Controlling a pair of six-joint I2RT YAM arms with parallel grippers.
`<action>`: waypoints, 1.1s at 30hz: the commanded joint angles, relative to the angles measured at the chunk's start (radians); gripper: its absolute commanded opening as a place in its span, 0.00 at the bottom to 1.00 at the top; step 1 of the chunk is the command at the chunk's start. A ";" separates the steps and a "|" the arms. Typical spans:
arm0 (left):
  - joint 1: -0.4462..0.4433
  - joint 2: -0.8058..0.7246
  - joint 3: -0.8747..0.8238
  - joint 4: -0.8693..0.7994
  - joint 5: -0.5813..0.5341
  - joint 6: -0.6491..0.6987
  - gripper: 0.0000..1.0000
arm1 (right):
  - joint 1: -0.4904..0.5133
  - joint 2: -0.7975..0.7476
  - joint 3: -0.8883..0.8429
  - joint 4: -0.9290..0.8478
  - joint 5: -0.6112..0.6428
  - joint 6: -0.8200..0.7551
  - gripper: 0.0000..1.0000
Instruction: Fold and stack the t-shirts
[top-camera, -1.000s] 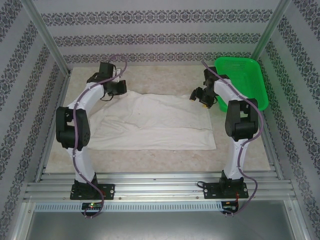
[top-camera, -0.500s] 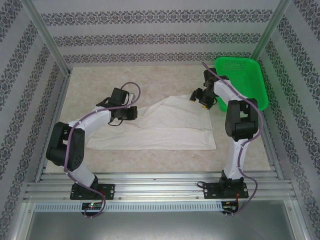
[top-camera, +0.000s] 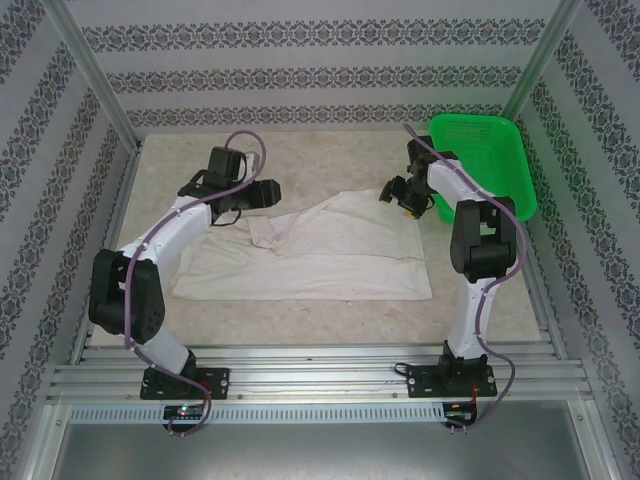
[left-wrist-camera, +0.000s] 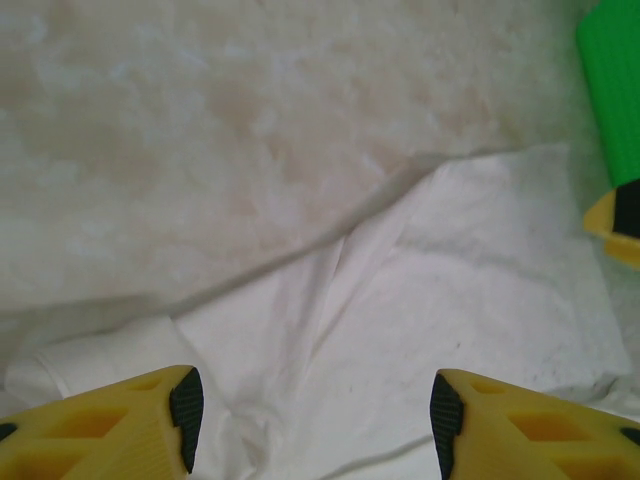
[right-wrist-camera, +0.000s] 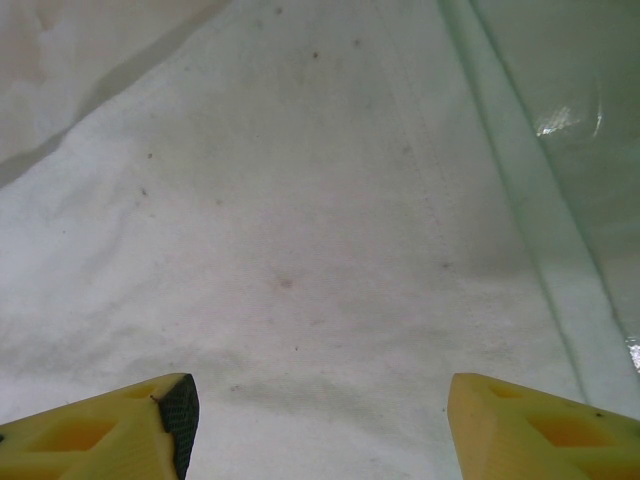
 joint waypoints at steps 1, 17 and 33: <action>0.022 0.043 0.025 -0.133 0.008 0.021 0.62 | -0.006 -0.017 -0.001 -0.011 -0.018 -0.009 0.68; 0.077 0.131 -0.030 -0.272 0.105 -0.265 0.60 | -0.010 -0.023 -0.016 -0.002 -0.029 -0.029 0.70; 0.083 0.247 0.047 -0.245 -0.059 -0.354 0.56 | -0.010 -0.032 -0.024 -0.004 -0.033 -0.037 0.71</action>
